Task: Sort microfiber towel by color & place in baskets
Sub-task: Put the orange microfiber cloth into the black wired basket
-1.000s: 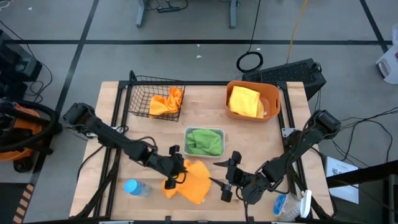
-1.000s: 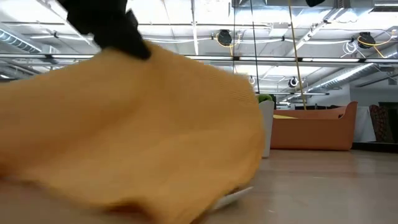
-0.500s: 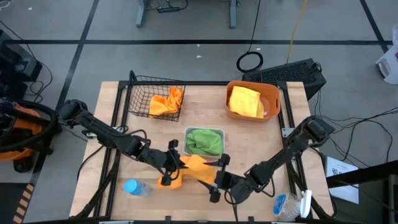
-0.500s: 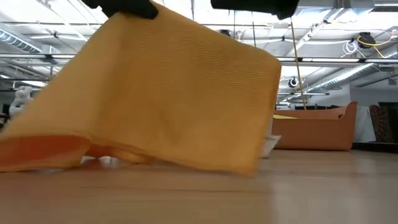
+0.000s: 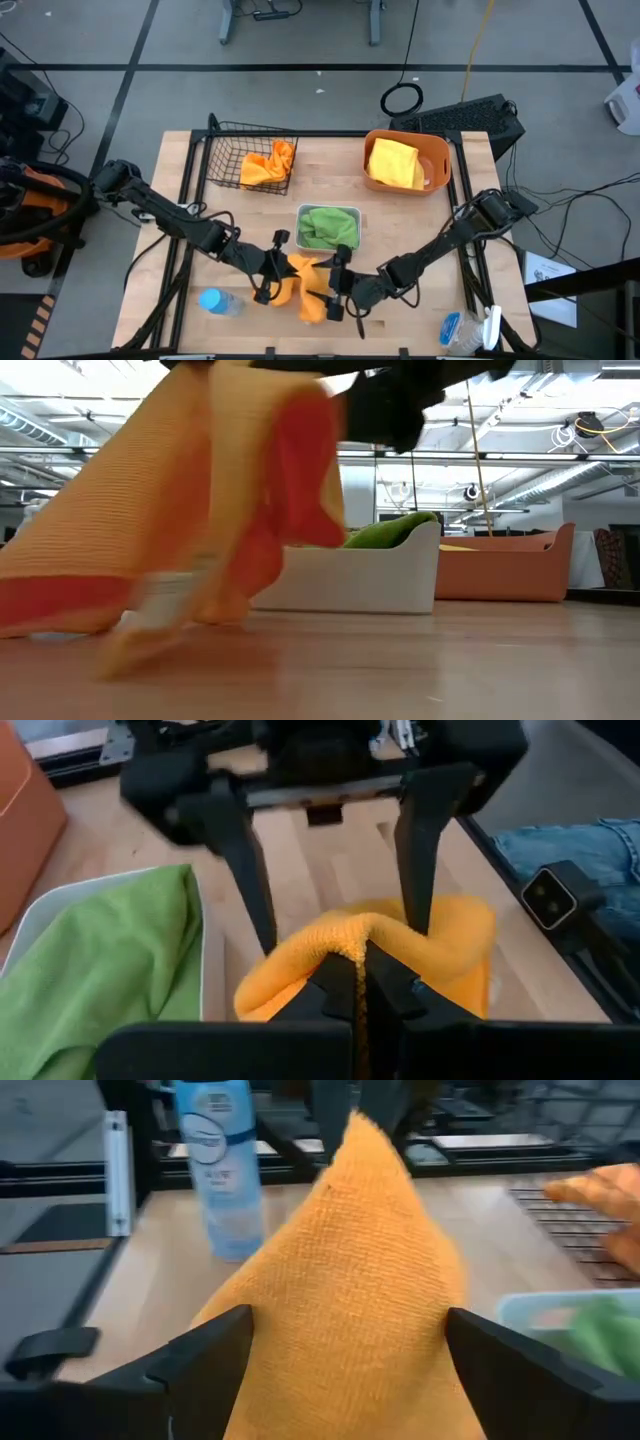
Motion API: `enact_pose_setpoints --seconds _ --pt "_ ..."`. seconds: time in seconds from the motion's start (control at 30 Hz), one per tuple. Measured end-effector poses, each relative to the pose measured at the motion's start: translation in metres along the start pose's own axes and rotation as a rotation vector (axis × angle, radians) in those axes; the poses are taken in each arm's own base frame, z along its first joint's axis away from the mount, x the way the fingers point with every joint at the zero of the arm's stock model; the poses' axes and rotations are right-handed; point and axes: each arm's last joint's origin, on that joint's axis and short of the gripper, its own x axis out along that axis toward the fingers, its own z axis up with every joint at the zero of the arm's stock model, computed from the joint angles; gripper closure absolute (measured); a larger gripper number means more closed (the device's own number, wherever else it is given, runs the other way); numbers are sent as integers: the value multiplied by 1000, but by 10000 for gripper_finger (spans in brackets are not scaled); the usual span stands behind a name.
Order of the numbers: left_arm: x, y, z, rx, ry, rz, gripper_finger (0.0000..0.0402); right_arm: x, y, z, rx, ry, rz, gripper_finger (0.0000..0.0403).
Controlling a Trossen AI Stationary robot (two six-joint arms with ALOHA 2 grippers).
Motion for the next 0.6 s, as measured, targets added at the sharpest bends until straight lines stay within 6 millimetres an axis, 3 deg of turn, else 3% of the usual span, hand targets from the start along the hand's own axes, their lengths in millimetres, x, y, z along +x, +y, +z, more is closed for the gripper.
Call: enact_pose_setpoints --seconds 0.1,0.23,0.5,0.6 --pt "0 -1 1 30 -9 -2 399 9 -4 1 33 -11 91 101" --pt "0 0 7 88 -68 4 397 19 -10 3 77 -27 167 162" --pt "-2 0 17 176 -180 24 391 27 -20 6 89 -17 203 374" --pt "-1 0 15 134 -155 19 390 26 -19 5 62 -15 205 386"
